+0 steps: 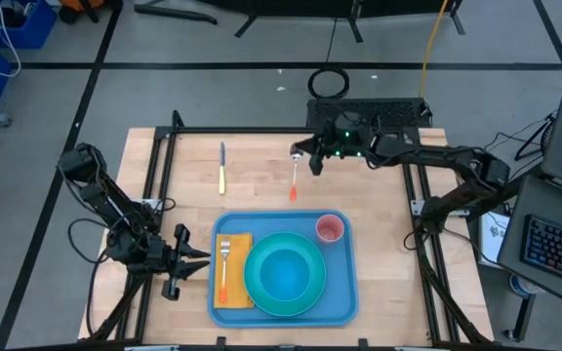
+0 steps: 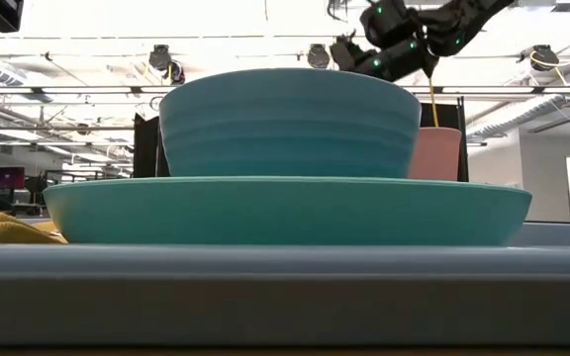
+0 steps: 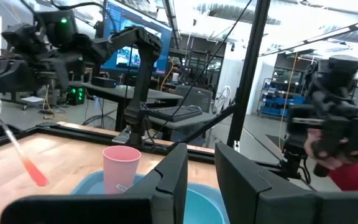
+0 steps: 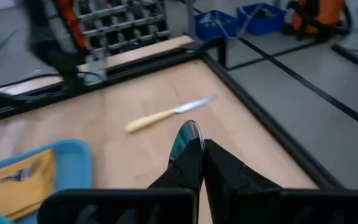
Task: Set up tray
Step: Put the orange spoon on top of the yellow napkin
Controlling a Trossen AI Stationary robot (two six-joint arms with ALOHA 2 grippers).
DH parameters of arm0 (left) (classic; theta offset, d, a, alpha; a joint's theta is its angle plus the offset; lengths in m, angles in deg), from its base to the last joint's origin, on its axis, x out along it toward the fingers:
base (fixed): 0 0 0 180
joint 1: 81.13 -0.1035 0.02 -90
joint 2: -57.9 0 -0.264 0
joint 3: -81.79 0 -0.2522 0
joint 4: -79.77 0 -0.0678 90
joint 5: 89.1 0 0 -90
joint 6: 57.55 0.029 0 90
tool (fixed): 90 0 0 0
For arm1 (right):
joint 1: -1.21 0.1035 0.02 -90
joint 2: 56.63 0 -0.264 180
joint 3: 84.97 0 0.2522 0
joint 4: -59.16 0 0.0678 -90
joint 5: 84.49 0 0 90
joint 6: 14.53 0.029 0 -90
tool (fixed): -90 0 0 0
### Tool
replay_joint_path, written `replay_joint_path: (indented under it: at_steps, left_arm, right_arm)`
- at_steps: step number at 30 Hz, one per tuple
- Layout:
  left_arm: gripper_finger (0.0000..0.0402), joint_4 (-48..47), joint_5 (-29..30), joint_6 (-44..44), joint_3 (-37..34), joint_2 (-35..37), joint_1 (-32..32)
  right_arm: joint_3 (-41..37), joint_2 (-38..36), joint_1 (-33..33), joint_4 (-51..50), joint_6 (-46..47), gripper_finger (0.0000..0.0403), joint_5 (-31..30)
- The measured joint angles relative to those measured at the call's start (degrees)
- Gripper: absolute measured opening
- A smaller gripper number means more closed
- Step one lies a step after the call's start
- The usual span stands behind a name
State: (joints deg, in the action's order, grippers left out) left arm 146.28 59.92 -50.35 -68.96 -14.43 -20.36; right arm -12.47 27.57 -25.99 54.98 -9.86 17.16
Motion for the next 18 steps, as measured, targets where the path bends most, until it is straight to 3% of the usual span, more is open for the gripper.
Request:
replay_joint_path:
  at_steps: [18]
  left_arm:
    - [0.0085,0.1,0.1,4.2,0.0,0.0,0.0]
  right_arm:
    - [0.0,0.4,20.6,9.8,3.1,0.0,-5.0]
